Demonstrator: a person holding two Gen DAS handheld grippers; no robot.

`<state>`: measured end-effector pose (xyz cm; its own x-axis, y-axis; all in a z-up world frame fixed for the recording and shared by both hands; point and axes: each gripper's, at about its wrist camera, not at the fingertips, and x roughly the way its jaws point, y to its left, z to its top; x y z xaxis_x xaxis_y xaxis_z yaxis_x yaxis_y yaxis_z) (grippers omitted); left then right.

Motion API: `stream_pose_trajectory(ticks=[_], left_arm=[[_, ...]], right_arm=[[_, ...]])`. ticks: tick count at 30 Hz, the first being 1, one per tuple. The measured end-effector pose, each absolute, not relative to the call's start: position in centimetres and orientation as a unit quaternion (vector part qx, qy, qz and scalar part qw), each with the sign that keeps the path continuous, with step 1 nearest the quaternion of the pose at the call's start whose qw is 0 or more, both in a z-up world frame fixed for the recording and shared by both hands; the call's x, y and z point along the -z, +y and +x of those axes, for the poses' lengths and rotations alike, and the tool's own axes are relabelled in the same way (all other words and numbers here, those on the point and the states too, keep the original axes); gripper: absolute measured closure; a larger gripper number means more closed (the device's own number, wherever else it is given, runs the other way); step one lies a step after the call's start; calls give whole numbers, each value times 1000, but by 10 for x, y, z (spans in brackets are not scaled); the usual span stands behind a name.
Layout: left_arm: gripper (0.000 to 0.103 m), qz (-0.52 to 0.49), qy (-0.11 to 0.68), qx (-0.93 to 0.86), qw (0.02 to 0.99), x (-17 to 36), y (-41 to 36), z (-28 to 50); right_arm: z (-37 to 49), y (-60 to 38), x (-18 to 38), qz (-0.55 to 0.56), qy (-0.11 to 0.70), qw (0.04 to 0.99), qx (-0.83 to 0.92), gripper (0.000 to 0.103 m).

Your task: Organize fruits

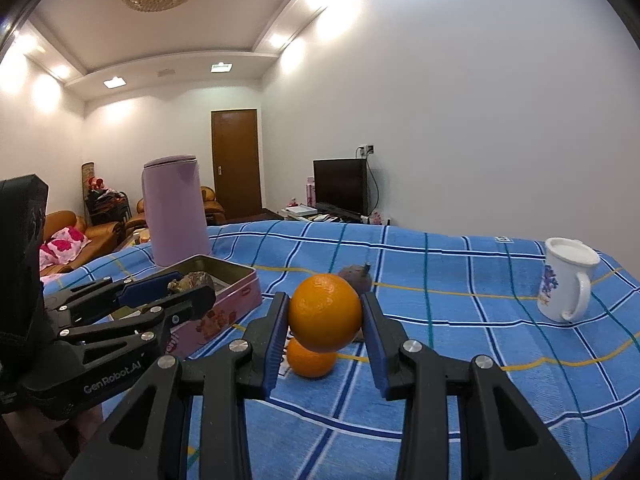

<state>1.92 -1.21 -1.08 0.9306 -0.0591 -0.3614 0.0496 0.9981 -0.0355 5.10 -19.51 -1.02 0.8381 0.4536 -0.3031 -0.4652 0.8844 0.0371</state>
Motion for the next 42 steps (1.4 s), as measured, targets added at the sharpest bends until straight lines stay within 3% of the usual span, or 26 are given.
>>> stream_pose_trajectory(ticks=[42], left_arm=[[62, -19, 226, -74, 971, 10, 89, 34]], right_arm=[[84, -64, 0, -94, 187, 927, -311, 65]])
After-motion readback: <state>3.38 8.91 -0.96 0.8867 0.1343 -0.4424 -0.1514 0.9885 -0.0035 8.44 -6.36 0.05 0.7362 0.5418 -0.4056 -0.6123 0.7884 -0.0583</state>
